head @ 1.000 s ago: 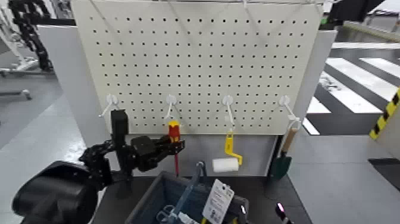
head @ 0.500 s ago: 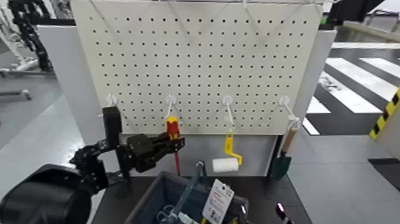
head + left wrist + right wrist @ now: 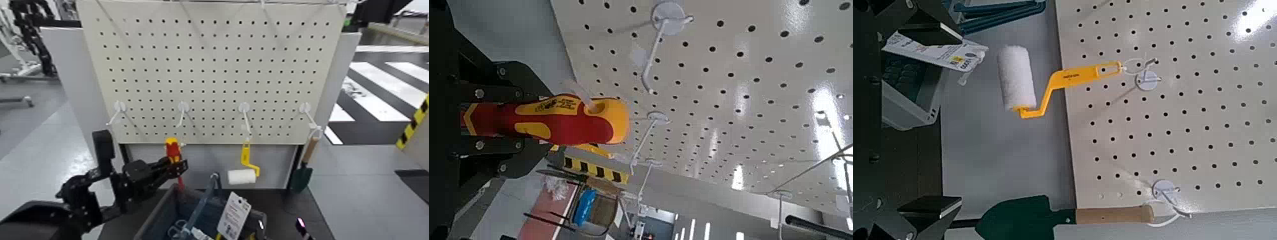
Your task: Put the red screwdriver into the crate.
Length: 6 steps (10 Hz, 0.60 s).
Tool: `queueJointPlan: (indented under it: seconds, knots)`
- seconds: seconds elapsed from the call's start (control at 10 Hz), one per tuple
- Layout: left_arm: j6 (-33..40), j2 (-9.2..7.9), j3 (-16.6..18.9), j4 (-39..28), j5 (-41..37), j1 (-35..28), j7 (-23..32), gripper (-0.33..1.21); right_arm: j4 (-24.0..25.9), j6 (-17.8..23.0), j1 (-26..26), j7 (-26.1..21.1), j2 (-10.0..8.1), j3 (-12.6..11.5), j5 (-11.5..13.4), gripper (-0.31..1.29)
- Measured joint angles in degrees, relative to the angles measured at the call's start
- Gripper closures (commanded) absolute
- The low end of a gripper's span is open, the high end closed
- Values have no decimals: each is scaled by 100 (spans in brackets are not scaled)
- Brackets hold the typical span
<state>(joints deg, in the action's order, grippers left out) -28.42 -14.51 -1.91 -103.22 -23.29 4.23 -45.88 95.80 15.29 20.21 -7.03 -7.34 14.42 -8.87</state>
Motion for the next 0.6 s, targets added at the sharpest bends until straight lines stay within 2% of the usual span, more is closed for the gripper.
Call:
queueJointPlan:
  seconds: [0.2, 0.6]
  knots:
    - [-6, 69, 38, 150, -160, -140, -1, 114, 0, 0, 1, 0, -4, 3, -7, 16]
    - [384, 65, -299, 1099, -917, -114, -38, 114, -9, -17, -2, 0, 2, 18, -25, 16]
